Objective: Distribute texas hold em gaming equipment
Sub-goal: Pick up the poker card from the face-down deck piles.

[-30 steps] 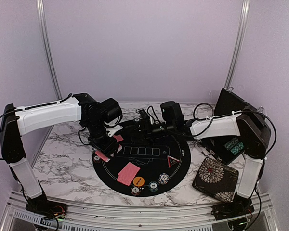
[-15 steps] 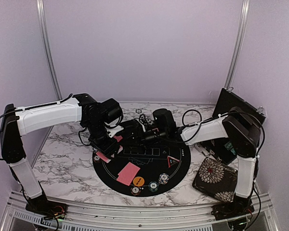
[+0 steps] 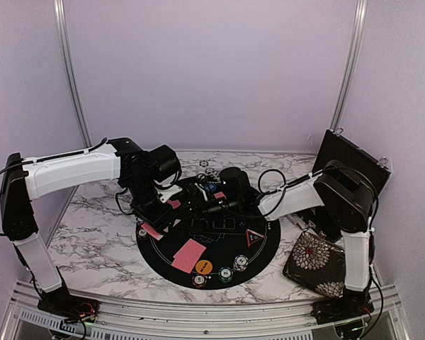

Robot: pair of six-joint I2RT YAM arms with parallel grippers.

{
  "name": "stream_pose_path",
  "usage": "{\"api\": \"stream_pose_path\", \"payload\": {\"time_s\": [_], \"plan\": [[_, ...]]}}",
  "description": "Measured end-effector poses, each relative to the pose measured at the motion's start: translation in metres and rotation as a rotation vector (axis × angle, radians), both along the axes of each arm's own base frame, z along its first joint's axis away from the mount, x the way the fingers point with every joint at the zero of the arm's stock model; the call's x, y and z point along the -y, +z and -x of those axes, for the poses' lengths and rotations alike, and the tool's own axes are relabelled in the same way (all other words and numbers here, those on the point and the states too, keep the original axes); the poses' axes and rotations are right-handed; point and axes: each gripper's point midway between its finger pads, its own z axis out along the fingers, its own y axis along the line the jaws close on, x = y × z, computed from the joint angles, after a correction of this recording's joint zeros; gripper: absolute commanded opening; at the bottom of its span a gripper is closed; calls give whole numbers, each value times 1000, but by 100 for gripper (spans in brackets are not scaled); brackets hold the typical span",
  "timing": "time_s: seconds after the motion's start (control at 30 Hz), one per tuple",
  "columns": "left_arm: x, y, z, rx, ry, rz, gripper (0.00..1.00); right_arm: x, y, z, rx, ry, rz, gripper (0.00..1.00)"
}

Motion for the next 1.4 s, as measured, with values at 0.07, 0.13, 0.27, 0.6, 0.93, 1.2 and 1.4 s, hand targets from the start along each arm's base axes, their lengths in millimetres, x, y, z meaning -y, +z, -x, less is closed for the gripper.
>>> {"api": "stream_pose_path", "payload": {"time_s": [0.07,0.13,0.27,0.6,0.93,1.2,1.4], "plan": [[0,0,0,0,0,0,44,-1,-2,1,-3,3,-1,55],[0,0,0,0,0,0,44,-3,-2,0,-3,3,-3,54],[0,0,0,0,0,0,44,-4,0,-1,3,3,-7,51],[0,0,0,0,0,-2,44,-3,-4,-8,33,-12,10,46],[0,0,0,2,0,-1,44,1,-1,-12,59,-29,21,43],[0,0,-1,3,0,1,44,3,0,-15,61,-36,25,43],[0,0,0,1,0,0,44,10,1,-21,60,-59,33,43]]}}
